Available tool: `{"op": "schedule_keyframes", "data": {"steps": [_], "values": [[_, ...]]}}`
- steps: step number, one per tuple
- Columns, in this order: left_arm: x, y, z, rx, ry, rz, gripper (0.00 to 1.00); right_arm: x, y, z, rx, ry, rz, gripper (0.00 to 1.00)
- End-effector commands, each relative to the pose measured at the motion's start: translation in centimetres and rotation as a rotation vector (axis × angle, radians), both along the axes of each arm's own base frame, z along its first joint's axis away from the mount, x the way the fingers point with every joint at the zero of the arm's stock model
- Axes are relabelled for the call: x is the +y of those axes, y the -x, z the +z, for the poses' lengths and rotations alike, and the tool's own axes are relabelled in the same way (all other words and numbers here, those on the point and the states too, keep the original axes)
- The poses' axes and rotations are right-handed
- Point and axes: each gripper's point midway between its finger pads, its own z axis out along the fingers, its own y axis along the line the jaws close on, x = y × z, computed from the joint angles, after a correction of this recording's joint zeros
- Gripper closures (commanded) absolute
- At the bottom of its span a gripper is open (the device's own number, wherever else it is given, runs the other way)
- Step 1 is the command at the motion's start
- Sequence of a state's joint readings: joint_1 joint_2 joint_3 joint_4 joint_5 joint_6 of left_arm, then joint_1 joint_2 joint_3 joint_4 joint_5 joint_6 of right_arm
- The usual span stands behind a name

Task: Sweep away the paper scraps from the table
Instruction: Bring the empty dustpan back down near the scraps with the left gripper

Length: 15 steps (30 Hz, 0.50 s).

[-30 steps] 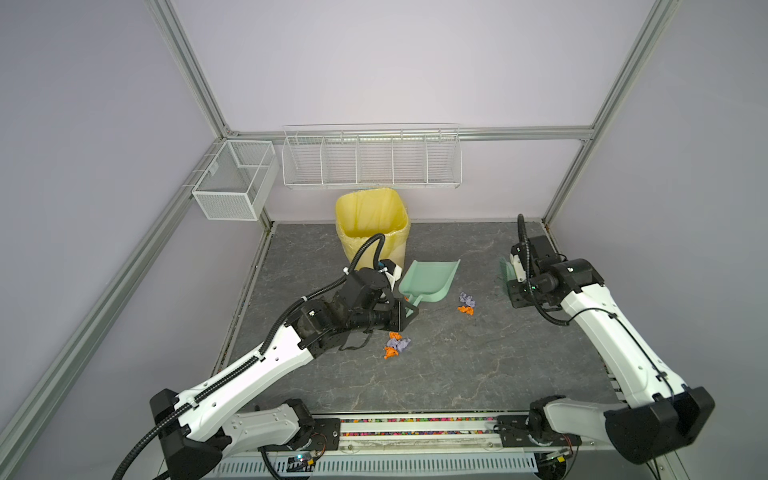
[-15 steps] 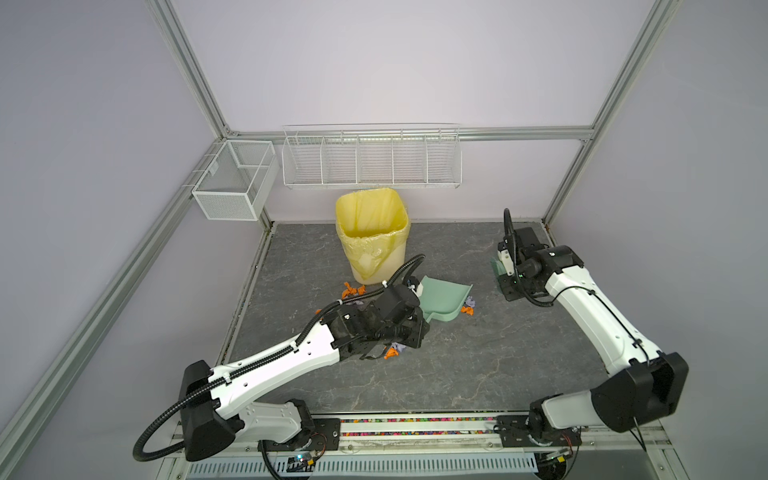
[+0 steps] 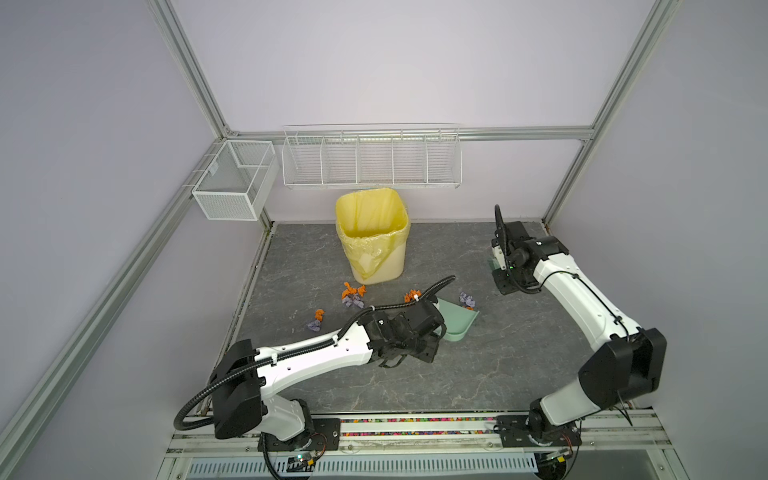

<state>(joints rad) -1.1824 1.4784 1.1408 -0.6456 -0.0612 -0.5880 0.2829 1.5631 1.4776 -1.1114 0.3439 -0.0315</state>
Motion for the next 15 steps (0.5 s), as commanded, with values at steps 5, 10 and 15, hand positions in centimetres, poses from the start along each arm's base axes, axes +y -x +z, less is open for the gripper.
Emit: {"op": "schedule_keyframes", "data": {"steps": [5,10,15], "values": [[-0.9,0.1,-1.9,-0.001,-0.059,-0.036,1.00,0.0,-0.8,0.2,0.013,0.017,0.013,0.93],[-0.7,0.2,-3.3,0.009,-0.088,-0.039,1.00,0.2,-1.1,-0.3,0.036,0.026,0.023,0.93],[-0.4,0.1,-4.5,0.011,-0.126,-0.039,1.00,-0.6,-1.7,-0.4,0.053,0.093,0.003,0.93]]}}
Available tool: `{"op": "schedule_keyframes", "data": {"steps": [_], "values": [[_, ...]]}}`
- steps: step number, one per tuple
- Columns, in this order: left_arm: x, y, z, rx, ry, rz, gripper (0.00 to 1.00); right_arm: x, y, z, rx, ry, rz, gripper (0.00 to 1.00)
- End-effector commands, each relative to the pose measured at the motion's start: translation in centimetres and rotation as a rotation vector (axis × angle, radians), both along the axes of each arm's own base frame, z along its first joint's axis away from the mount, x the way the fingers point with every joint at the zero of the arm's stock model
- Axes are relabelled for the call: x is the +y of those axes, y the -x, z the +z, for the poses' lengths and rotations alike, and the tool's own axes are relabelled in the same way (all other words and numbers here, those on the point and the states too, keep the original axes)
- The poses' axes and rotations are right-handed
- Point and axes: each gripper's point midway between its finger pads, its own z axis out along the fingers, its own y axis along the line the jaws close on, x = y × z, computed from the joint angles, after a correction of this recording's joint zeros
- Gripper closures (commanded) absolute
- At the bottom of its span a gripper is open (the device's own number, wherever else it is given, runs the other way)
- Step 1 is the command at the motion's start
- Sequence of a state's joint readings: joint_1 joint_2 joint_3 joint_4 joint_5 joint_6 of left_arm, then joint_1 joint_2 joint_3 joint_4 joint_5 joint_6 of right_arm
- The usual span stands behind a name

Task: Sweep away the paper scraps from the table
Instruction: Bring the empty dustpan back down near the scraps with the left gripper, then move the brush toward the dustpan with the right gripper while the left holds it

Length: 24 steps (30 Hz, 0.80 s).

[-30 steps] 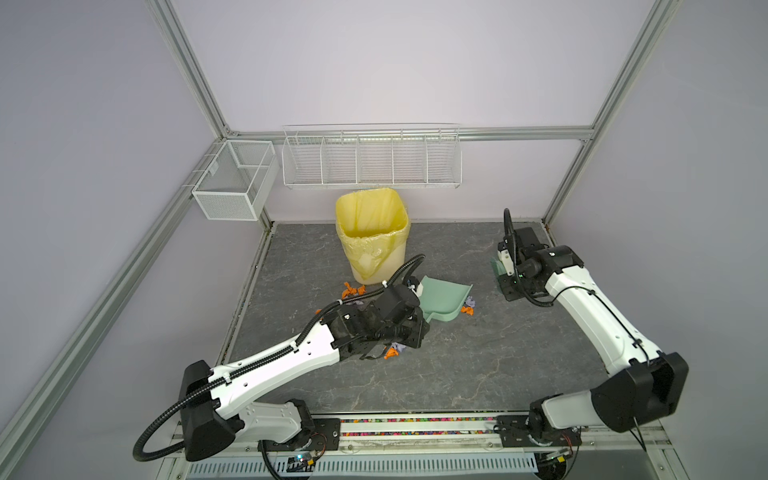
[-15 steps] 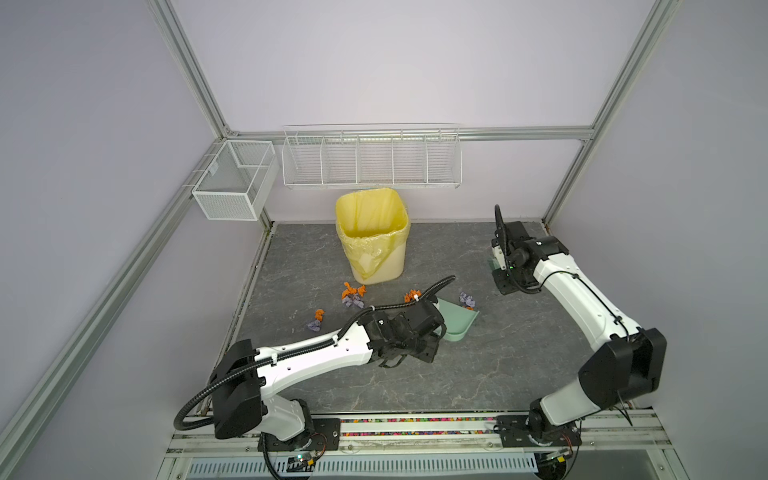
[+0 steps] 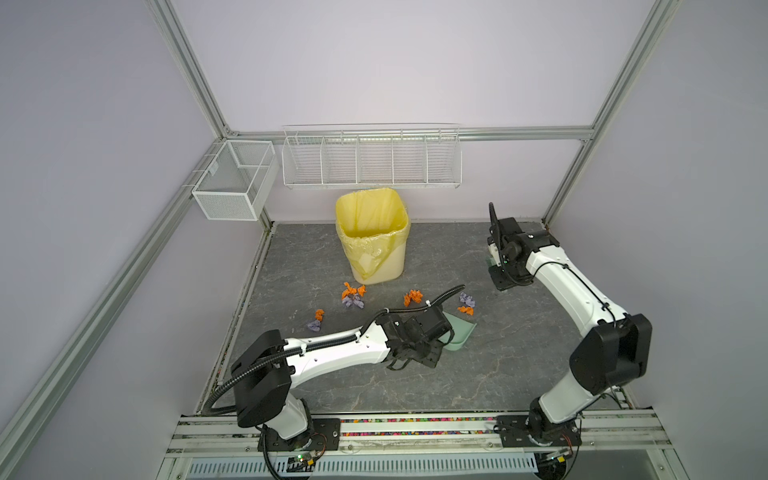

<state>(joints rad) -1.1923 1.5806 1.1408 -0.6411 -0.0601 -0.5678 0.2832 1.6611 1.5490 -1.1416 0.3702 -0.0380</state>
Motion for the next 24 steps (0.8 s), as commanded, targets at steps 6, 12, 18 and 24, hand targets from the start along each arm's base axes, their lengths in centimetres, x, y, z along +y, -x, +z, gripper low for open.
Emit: {"op": "schedule_keyframes", "data": {"steps": [6,12,18,24], "values": [[-0.3,-0.5,-1.4,-0.033,-0.052,-0.018,1.00,0.0,-1.0,0.4,0.026,0.104,0.032,0.93],[-0.8,-1.0,-1.9,-0.043,-0.071,-0.023,1.00,1.7,-1.2,-0.4,0.044,0.122,0.086,0.93],[-1.1,-1.2,-2.6,-0.044,-0.089,-0.027,1.00,3.1,-1.1,-1.0,0.067,0.141,0.136,0.93],[-1.8,-1.2,-3.0,-0.033,-0.079,-0.025,1.00,3.7,-0.8,-1.7,0.090,0.139,0.159,0.93]]}}
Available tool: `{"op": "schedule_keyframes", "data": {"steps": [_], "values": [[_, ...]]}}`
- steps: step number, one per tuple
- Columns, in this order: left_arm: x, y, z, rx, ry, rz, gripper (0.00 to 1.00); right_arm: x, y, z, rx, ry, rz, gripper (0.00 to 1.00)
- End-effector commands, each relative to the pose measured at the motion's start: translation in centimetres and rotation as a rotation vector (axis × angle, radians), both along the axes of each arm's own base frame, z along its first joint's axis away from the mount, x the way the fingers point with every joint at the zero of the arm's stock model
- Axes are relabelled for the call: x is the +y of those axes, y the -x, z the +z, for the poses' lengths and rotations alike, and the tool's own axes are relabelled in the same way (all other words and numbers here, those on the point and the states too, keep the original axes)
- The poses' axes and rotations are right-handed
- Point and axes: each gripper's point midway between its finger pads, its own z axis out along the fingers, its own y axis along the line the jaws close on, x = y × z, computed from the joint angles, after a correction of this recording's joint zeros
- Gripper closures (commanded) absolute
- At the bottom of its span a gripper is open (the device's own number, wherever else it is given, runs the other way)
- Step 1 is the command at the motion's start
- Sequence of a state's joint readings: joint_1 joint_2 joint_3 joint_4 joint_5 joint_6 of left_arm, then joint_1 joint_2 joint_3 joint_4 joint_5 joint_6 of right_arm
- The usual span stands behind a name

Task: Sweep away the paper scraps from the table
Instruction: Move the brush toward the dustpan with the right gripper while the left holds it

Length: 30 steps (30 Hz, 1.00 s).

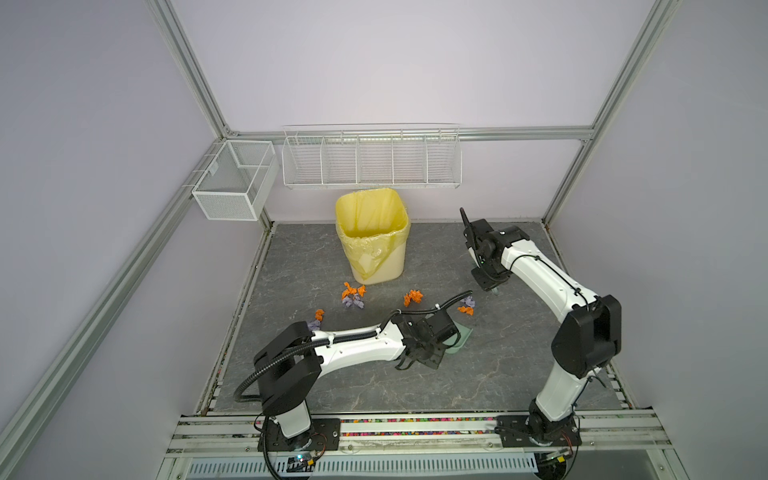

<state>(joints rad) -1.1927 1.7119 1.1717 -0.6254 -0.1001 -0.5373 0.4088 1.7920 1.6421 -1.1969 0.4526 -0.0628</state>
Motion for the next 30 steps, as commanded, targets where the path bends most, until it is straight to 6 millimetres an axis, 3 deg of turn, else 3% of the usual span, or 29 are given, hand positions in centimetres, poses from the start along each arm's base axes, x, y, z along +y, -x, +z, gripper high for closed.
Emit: {"op": "schedule_keyframes", "data": {"steps": [1,21,30], "values": [[-1.2,-0.3,0.4,-0.021,0.019,-0.018,1.00,0.0,0.0,-0.4,0.025,0.031,0.027,0.93],[-1.7,-2.4,-1.0,-0.020,-0.008,-0.014,1.00,3.2,3.5,-2.3,0.121,-0.070,0.138,0.93],[-1.8,-2.8,-1.7,-0.017,-0.016,-0.015,1.00,4.7,6.4,-3.1,0.202,-0.105,0.173,0.93]]}}
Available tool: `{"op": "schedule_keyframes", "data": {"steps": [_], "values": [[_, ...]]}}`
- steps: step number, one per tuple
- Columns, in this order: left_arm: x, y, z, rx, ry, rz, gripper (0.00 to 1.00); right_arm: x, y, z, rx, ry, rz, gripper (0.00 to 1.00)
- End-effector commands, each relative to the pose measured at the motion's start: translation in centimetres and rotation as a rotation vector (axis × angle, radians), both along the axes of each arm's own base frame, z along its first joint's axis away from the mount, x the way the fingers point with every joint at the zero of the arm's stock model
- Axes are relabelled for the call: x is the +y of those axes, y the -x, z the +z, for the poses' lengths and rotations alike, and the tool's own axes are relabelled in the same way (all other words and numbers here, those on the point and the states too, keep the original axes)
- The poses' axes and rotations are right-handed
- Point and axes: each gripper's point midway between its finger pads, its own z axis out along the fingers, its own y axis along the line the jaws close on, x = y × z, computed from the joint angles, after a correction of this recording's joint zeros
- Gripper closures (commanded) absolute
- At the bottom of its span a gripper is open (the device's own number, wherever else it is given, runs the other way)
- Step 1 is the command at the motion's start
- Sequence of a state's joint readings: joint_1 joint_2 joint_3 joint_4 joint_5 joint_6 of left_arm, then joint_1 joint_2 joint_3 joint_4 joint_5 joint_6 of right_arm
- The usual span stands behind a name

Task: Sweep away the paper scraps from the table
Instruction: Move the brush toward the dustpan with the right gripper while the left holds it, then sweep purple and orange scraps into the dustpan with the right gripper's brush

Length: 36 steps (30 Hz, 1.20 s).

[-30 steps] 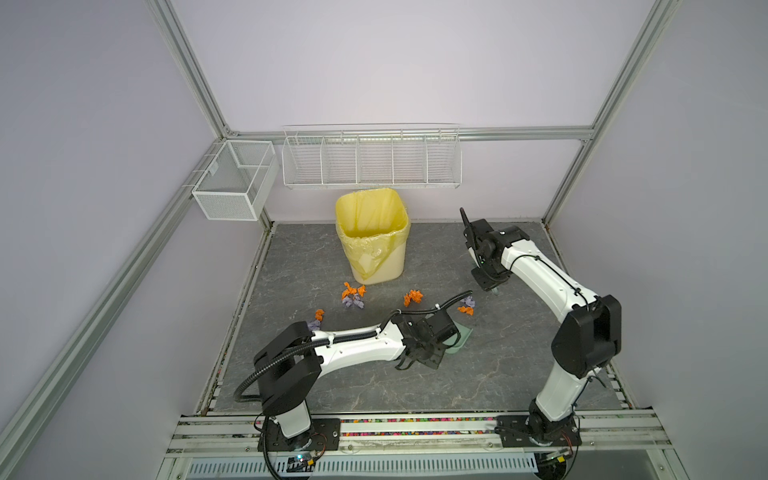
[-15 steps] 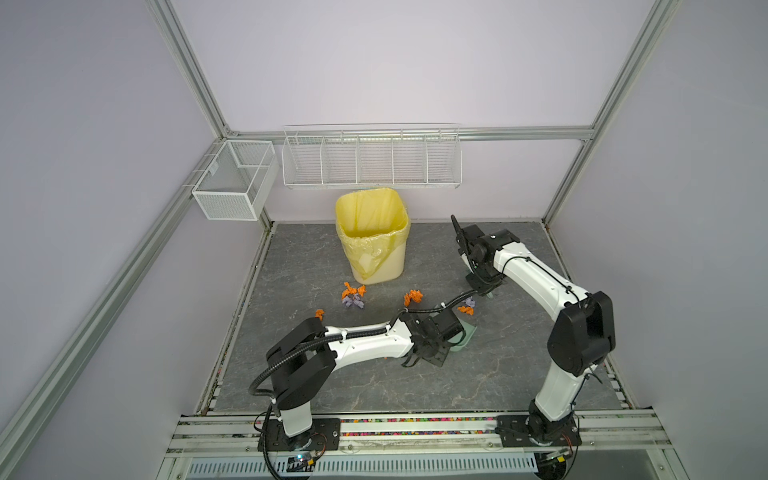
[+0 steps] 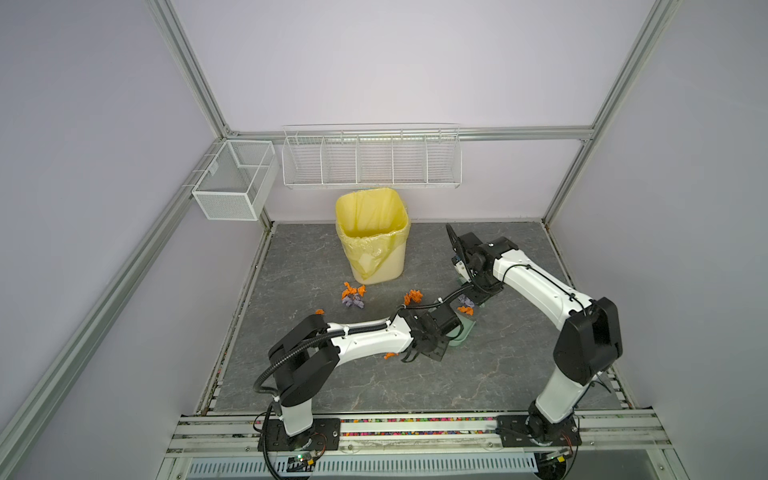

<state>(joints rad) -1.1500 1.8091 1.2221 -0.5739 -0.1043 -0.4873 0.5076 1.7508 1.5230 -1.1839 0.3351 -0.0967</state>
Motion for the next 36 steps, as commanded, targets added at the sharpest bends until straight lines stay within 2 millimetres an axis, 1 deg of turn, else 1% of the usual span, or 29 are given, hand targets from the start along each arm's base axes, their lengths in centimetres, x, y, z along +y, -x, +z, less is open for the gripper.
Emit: {"op": "schedule_keyframes", "data": {"steps": [1,3,7,15,20,24,27,29,31,36], "values": [[-0.6,-0.3,-0.2,0.007,-0.006,-0.016,1.00,1.0,2.8,-0.6,0.093,-0.042,0.038,0.93],[-0.6,-0.3,-0.3,0.013,-0.008,-0.017,1.00,1.3,3.4,-0.4,0.093,-0.056,0.045,0.93],[-1.0,-0.3,0.0,0.018,0.009,-0.014,1.00,1.1,4.7,0.2,0.093,-0.063,0.042,0.93],[-1.1,-0.4,-0.3,0.020,-0.002,-0.019,1.00,2.4,7.2,0.6,0.109,-0.127,0.080,0.93],[-1.2,-0.4,0.0,0.020,0.010,-0.014,1.00,3.4,8.5,0.8,0.124,-0.171,0.093,0.93],[-1.1,-0.4,0.0,0.012,0.007,-0.013,1.00,4.1,9.4,1.7,0.110,-0.232,0.089,0.93],[-1.2,-0.4,-0.4,0.017,0.008,-0.011,1.00,4.5,10.0,2.7,0.092,-0.292,0.072,0.93],[-1.3,-0.3,-0.6,0.028,0.008,-0.014,1.00,4.4,10.5,3.0,0.079,-0.316,0.040,0.93],[-1.3,-0.3,-0.7,0.030,0.016,-0.007,1.00,3.7,10.7,3.4,0.050,-0.310,-0.020,0.93],[-1.6,-0.3,-0.8,0.025,0.048,-0.002,1.00,2.1,11.2,4.0,0.000,-0.300,-0.104,0.93]]}}
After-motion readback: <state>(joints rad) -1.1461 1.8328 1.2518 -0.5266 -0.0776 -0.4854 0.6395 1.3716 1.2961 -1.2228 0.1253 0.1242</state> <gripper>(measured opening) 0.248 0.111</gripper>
